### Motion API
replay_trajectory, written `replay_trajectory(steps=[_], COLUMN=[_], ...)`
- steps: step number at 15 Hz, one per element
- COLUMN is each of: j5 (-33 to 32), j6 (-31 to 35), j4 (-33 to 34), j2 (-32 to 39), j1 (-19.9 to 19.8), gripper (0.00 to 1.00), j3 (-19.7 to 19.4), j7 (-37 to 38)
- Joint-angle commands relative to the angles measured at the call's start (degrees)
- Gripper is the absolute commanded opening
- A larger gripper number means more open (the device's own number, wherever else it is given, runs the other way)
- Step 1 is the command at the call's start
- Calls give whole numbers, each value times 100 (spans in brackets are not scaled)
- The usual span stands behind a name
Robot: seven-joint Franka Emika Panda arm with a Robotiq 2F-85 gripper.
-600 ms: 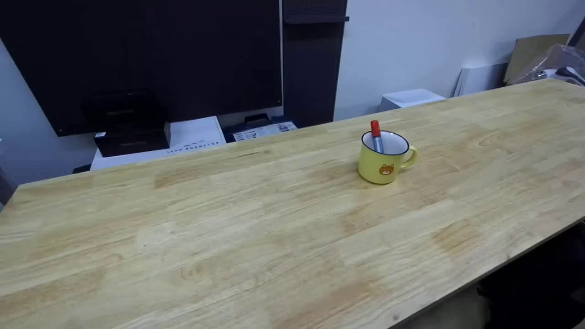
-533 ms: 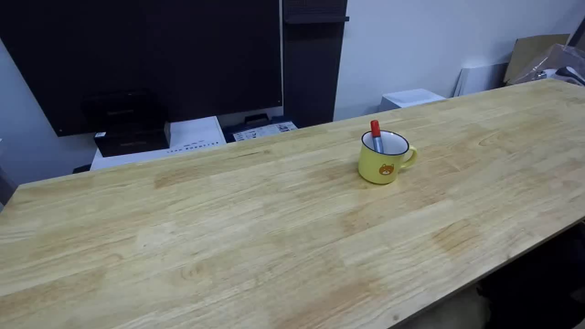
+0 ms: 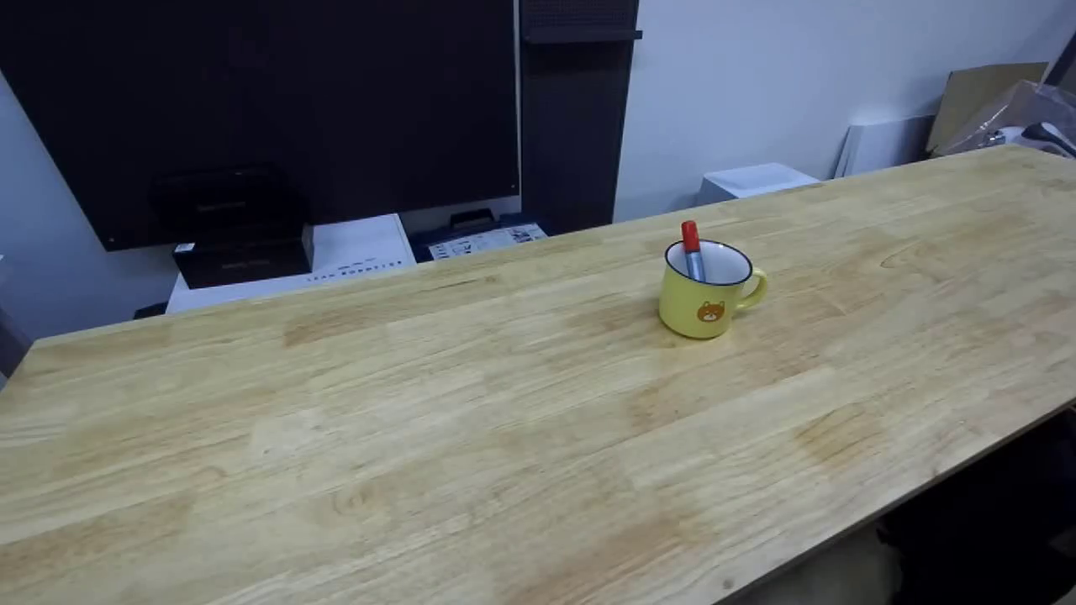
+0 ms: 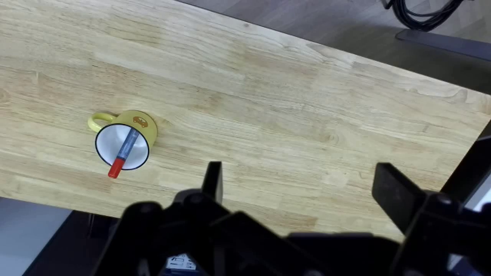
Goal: Take the red marker out of the yellow mug
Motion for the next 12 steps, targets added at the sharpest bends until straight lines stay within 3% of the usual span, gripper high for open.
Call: replay_trajectory(steps=[1,6,12], j5=[-26,-503,-1211], j6=[-11,62,-150], j4=[10,-125,-106], j2=[7,-192,60], j1=[37,-492,-1743], gripper=[100,100,100], j3=[-34,-180,-1008], j7=[21,287,342])
